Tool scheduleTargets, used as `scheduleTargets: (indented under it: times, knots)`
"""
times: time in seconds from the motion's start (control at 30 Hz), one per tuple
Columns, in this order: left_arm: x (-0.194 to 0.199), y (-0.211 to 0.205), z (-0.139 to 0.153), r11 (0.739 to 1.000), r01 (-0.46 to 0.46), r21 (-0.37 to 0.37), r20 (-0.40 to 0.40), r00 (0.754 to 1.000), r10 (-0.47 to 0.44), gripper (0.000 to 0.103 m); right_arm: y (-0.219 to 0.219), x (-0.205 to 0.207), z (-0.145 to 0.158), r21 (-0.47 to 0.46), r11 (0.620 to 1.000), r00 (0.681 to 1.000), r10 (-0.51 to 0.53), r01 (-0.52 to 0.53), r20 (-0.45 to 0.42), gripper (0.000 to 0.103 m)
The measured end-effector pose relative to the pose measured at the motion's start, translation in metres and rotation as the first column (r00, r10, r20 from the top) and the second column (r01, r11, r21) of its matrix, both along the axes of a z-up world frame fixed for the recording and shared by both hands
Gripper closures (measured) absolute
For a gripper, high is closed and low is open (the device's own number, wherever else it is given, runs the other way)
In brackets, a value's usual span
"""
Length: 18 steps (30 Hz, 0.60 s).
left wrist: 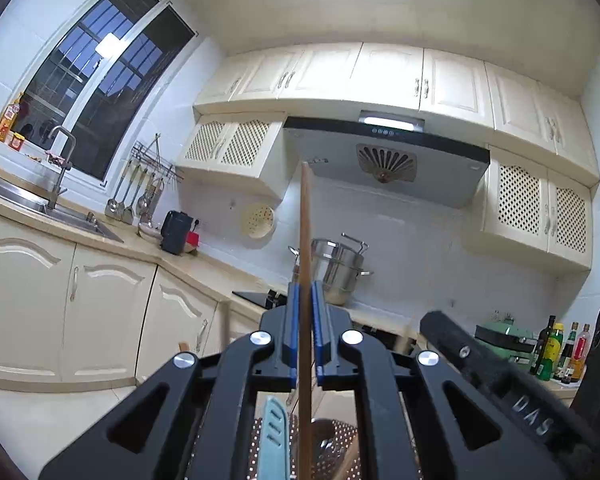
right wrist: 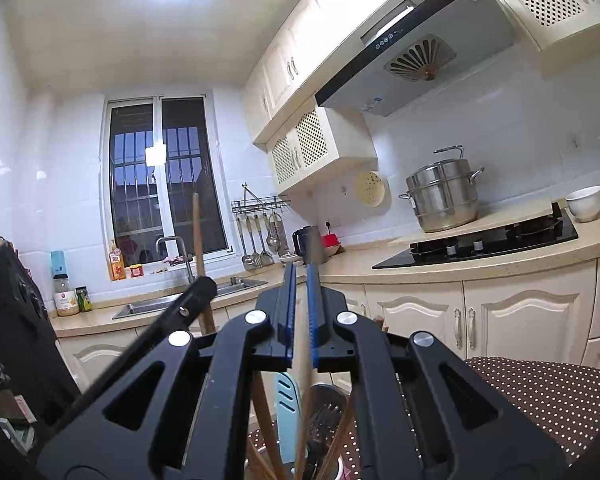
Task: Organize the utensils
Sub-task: 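Lower both chopsticks into the holder, open both tools and withdraw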
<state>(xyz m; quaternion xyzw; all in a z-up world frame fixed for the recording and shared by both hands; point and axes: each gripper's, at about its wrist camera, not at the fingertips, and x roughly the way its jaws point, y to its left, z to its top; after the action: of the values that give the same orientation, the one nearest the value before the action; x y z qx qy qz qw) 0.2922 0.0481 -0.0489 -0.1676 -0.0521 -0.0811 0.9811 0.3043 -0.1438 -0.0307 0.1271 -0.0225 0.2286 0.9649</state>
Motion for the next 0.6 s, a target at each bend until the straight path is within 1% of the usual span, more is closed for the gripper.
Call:
scheduleTargets:
  times: [0.1,0.23,0.4,0.57,0.6]
  knots:
    - [0.0,0.0,-0.006,1.0,0.002,0.016,-0.02,1.0,-0.002,0.097,0.0,-0.001,0.002,-0.007,1.0,1.0,-0.004,0.004,0.0,0.097]
    - [-0.001,0.005,-0.011,1.0,0.005,0.014,-0.056,0.998,-0.004,0.097,0.0,-0.004,0.004,-0.017,1.0,1.0,-0.007,0.007,-0.011,0.097]
    - [-0.004,0.008,-0.013,1.0,0.015,0.025,-0.07,0.997,-0.013,0.097,-0.002,-0.006,0.006,-0.028,1.0,0.999,-0.013,0.012,-0.031,0.097]
    - [-0.009,0.007,-0.015,0.998,0.043,0.044,-0.105,0.994,-0.038,0.096,-0.002,-0.01,0.007,-0.042,0.999,0.999,-0.026,0.024,-0.045,0.097]
    - [-0.01,0.007,-0.015,0.998,0.051,0.043,-0.115,0.992,-0.046,0.094,-0.002,-0.01,0.007,-0.045,0.999,0.998,-0.028,0.026,-0.047,0.097]
